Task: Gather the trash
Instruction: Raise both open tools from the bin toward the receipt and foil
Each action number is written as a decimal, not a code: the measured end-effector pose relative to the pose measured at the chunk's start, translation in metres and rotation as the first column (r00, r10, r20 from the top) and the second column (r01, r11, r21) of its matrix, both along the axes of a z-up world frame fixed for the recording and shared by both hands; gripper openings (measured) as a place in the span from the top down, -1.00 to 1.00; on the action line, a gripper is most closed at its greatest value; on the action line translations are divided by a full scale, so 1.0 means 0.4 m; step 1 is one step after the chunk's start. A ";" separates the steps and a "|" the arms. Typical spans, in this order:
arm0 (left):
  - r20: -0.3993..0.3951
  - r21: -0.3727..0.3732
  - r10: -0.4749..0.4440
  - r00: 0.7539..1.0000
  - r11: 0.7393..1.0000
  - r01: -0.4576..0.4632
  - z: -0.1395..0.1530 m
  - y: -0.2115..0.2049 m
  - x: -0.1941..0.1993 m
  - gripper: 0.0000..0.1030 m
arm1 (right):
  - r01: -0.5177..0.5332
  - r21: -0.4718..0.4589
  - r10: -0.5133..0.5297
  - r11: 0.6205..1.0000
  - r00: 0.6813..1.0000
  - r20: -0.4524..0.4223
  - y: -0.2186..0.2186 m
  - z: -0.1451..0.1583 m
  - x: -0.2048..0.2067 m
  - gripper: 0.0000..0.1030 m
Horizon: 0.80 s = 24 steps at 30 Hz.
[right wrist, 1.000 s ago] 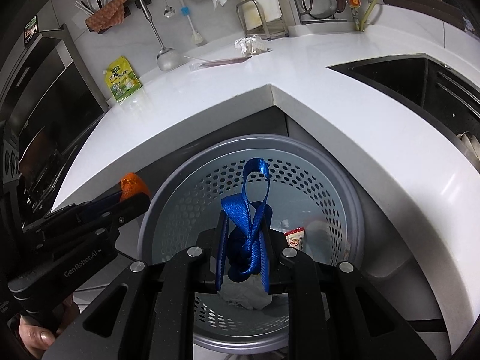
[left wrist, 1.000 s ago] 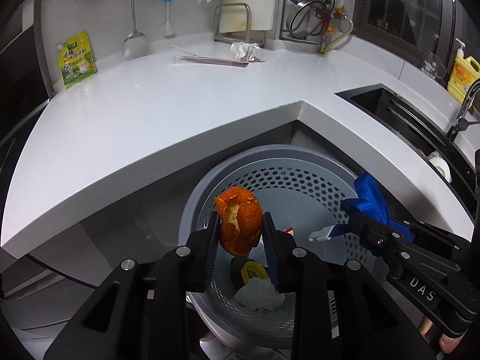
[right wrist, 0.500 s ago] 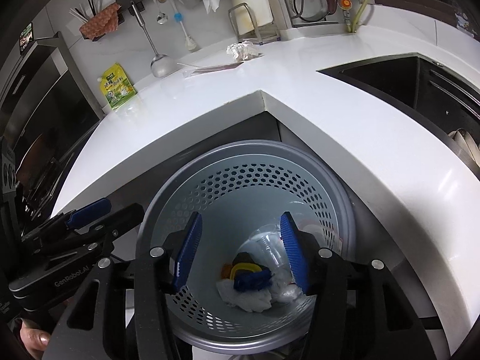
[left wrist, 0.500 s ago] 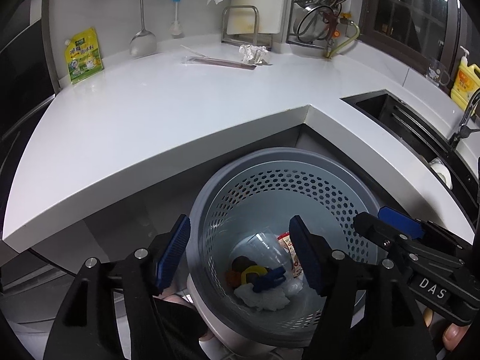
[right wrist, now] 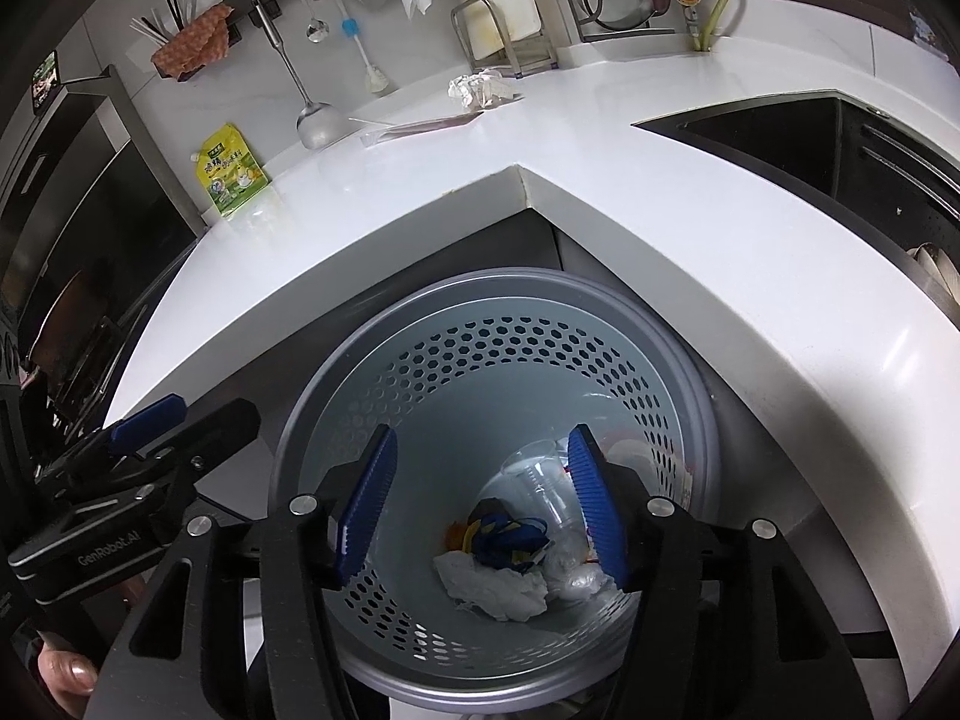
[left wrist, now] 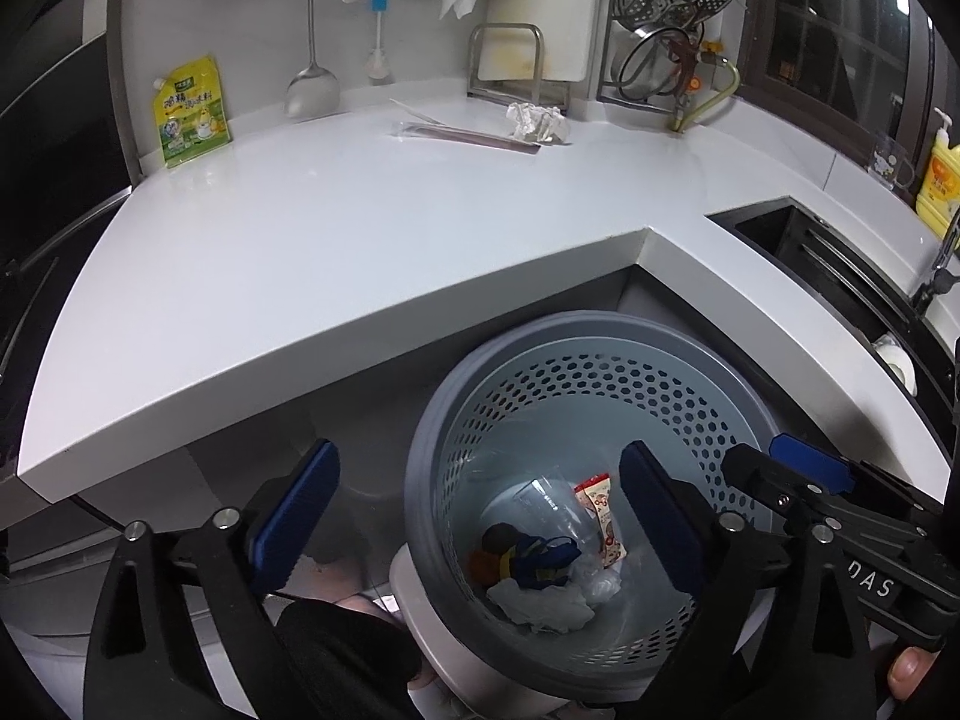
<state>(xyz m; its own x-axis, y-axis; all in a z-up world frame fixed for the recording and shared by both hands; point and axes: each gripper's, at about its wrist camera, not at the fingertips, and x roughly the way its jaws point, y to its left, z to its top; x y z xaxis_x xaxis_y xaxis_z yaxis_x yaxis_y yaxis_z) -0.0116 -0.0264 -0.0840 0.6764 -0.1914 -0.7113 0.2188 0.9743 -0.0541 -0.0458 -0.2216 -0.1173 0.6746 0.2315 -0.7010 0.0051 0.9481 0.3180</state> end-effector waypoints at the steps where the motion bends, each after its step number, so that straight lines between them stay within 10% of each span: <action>1: 0.003 -0.004 0.004 1.000 1.000 -0.004 0.003 0.003 0.004 -0.84 | 0.000 0.000 0.000 1.000 1.000 0.002 0.001 0.001 0.002 -0.15; 24: 0.180 -0.034 0.097 0.979 0.995 -0.092 0.221 0.050 0.198 -0.87 | -0.069 -0.119 0.093 0.990 0.975 0.203 -0.005 0.247 0.231 -0.46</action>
